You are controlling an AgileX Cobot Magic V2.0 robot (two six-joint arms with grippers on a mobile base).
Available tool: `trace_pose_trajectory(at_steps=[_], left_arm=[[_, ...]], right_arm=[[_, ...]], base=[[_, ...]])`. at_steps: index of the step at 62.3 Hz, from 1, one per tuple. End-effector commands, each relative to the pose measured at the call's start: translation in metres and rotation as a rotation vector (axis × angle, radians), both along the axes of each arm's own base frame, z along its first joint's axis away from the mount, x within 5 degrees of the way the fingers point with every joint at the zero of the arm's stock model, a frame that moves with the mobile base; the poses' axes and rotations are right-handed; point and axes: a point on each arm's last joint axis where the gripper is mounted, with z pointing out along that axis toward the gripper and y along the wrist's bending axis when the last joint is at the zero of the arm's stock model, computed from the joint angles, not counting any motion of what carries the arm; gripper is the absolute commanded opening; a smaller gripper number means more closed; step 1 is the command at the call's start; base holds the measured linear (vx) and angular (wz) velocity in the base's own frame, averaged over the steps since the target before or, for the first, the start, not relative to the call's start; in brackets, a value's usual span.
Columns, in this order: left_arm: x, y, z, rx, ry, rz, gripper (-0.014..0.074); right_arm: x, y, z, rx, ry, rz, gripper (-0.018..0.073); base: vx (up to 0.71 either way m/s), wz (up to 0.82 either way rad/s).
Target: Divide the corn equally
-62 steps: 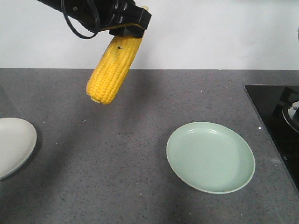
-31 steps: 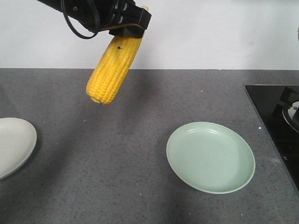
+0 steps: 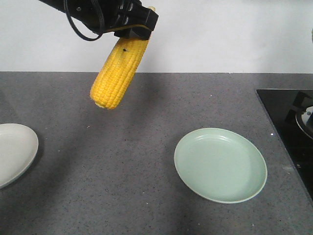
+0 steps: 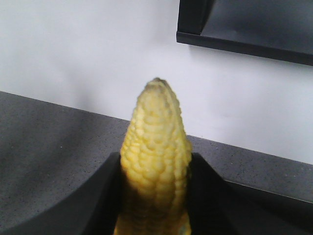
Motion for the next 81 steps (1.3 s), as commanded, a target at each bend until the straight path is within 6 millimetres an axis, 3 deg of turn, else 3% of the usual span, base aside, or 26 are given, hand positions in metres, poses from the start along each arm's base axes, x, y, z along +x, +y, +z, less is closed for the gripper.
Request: trace_pose_trajectory(at_steps=[1, 11, 19, 34, 50, 58, 66, 81], left_arm=[[-0.017, 0.007, 0.033, -0.090, -0.113, -0.004, -0.0007], [-0.017, 0.007, 0.033, -0.090, -0.113, -0.004, -0.0007], [-0.017, 0.007, 0.033, -0.090, -0.113, -0.004, -0.0007], [-0.017, 0.007, 0.033, -0.090, -0.113, -0.004, -0.0007], [-0.017, 0.007, 0.032, -0.090, -0.112, -0.004, -0.0007], [-0.017, 0.007, 0.032, -0.090, -0.112, -0.004, -0.0007], [-0.017, 0.007, 0.032, -0.090, -0.112, -0.004, -0.0007], [-0.017, 0.007, 0.032, -0.090, -0.112, -0.004, -0.0007]], right_arm=[[-0.017, 0.004, 0.015, -0.002, -0.060, 0.009, -0.0004], [-0.016, 0.004, 0.017, 0.008, -0.079, 0.001, -0.0004], [-0.008, 0.011, 0.012, 0.129, -0.044, 0.062, -0.0004], [0.033, 0.042, -0.010, 0.334, 0.031, 0.322, -0.0004], [0.082, 0.106, -0.067, 0.197, 0.224, 0.403, -0.0004], [0.092, 0.131, -0.100, 0.124, 0.335, 0.412, -0.0004], [0.093, 0.138, -0.142, 0.084, 0.479, 0.426, -0.0004], [0.086, 0.134, -0.198, 0.047, 0.673, 0.420, -0.0004]], base=[[0.00, 0.00], [0.00, 0.00], [0.00, 0.00], [0.00, 0.00], [0.00, 0.00], [0.00, 0.00], [0.00, 0.00], [0.00, 0.00]])
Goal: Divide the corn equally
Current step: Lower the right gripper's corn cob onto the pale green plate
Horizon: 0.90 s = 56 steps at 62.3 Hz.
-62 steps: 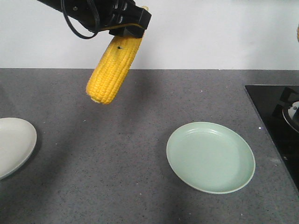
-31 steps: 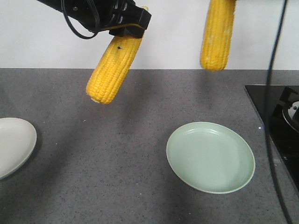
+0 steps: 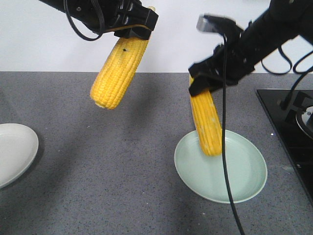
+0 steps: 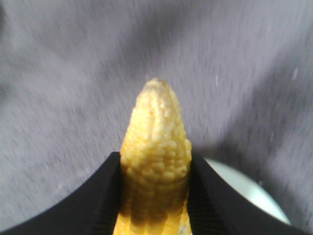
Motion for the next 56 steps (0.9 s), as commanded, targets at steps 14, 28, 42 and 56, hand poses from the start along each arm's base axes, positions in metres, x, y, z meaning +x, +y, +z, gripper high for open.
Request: trace_pose_trajectory(at_steps=[14, 28, 42, 56], left_arm=[[-0.017, 0.007, 0.032, -0.090, -0.112, -0.004, -0.0007], [-0.017, 0.007, 0.032, -0.090, -0.112, -0.004, -0.0007], [-0.017, 0.007, 0.032, -0.090, -0.112, -0.004, -0.0007], [-0.017, 0.007, 0.032, -0.090, -0.112, -0.004, -0.0007]], right_arm=[[-0.022, -0.008, -0.015, -0.062, 0.078, 0.035, -0.0001], [-0.023, -0.012, -0.025, -0.117, 0.097, 0.035, 0.0037], [-0.023, -0.013, -0.025, -0.116, 0.100, 0.031, 0.0200], [-0.023, -0.013, -0.025, -0.118, 0.105, 0.017, 0.0445]], base=[[0.00, 0.00], [0.00, 0.00], [0.00, 0.00], [0.00, 0.00]])
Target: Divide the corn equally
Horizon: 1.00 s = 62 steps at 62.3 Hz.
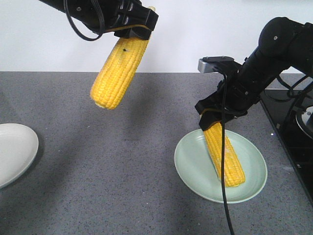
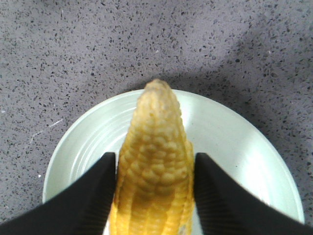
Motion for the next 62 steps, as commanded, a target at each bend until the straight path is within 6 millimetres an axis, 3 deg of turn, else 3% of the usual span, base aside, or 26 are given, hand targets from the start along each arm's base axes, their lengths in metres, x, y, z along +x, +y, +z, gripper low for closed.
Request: trace_pose_trajectory(at_steps=[1, 17, 38, 46, 52, 62], left_arm=[[-0.017, 0.007, 0.032, -0.090, -0.112, -0.004, -0.0007], [-0.016, 0.006, 0.033, -0.099, -0.123, -0.002, -0.0007], [-0.016, 0.008, 0.031, -0.057, -0.127, -0.005, -0.0007], [-0.013, 0.027, 0.027, 0.116, -0.136, 0.072, -0.0007], [-0.012, 0.048, 0.024, 0.287, -0.131, 0.166, -0.0007], [-0.011, 0.084, 0.038, 0.338, -0.189, 0.387, -0.0007]], right_arm=[[-0.012, -0.002, 0.028, 0.023, -0.029, 0.008, 0.0455], [-0.016, -0.003, 0.036, 0.026, -0.052, 0.016, 0.0490], [-0.037, -0.007, 0.073, 0.043, -0.166, 0.034, 0.0456], [-0.049, -0.010, 0.092, 0.053, -0.228, 0.037, 0.0355], [-0.061, -0.012, 0.109, 0.061, -0.300, 0.043, 0.0231], [-0.083, -0.017, 0.141, 0.082, -0.448, 0.041, -0.0008]], base=[[0.00, 0.00], [0.00, 0.00], [0.00, 0.00], [0.00, 0.00], [0.00, 0.00], [0.00, 0.00]])
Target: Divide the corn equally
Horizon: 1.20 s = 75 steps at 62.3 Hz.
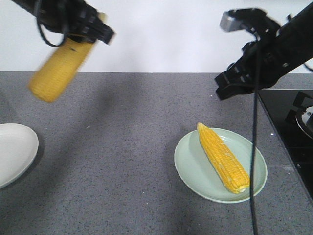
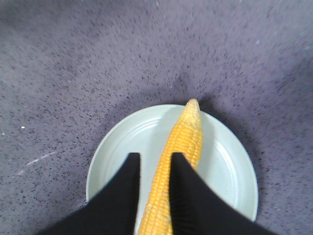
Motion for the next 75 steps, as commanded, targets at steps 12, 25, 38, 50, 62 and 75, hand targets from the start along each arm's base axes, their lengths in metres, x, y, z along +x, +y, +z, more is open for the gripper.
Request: trace_pose_trajectory(at_steps=[12, 25, 38, 50, 62, 75], left_arm=[[-0.021, 0.085, 0.050, 0.028, -0.210, 0.317, -0.0007], [-0.015, 0.131, 0.023, 0.066, -0.108, 0.462, -0.0007], [0.004, 0.162, -0.050, 0.119, 0.090, 0.531, -0.0007], [0.011, 0.170, -0.104, 0.117, 0.175, 0.539, -0.0007], [0.018, 0.169, -0.135, 0.122, 0.204, 0.511, 0.0000], [0.023, 0.166, -0.145, 0.090, 0.234, 0.510, 0.0033]], right_arm=[[-0.052, -0.011, 0.068, 0.055, -0.274, 0.015, -0.0008], [-0.076, -0.016, 0.086, 0.066, -0.344, 0.018, -0.0008], [-0.085, -0.017, 0.090, 0.065, -0.351, 0.025, -0.0008], [-0.085, -0.017, 0.090, 0.064, -0.348, 0.026, -0.0008], [-0.085, -0.017, 0.090, 0.064, -0.348, 0.026, -0.0008], [-0.085, -0.017, 0.090, 0.063, -0.347, 0.026, -0.0008]], base=[[0.00, 0.00], [0.00, 0.00], [0.00, 0.00], [0.00, 0.00], [0.00, 0.00], [0.00, 0.00]])
